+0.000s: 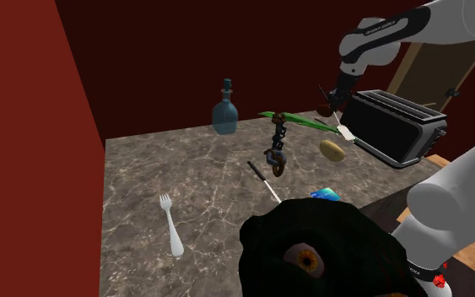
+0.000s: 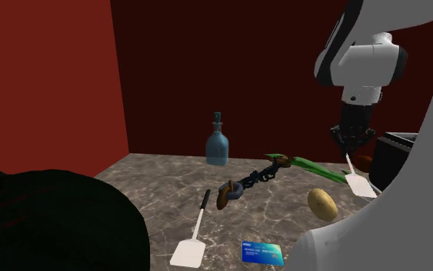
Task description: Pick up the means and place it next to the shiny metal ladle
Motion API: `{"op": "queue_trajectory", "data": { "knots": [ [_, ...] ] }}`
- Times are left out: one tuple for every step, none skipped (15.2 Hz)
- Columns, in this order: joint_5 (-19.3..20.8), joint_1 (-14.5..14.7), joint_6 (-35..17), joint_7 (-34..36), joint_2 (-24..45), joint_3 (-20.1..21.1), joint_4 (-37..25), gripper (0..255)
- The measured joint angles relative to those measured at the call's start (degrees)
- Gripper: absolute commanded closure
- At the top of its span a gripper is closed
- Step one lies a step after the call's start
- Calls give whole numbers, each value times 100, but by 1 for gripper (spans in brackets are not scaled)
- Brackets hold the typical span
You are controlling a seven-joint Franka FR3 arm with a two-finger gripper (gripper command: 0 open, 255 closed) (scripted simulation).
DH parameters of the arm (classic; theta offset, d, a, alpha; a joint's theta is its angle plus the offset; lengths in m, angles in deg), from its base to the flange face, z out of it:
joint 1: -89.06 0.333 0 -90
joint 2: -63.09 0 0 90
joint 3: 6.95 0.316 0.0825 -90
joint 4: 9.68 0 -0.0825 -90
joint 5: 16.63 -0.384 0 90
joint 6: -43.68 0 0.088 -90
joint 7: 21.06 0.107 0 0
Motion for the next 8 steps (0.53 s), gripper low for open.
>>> {"op": "queue_trajectory", "data": {
  "knots": [
    [-11,-47,22,-110,54,-57,-74,255],
    [-32,-110,42,-263,129,-131,-176,255],
    [-52,-173,66,-413,215,-203,-284,255],
    [-85,-208,49,-558,257,-236,-376,255],
    [-141,-266,112,-726,364,-291,-586,255],
    [-149,-353,145,-859,461,-379,-652,255],
    [-194,-411,149,-1000,586,-430,-796,255],
    [-241,-462,157,-1136,586,-469,-829,255]
  ]
}}
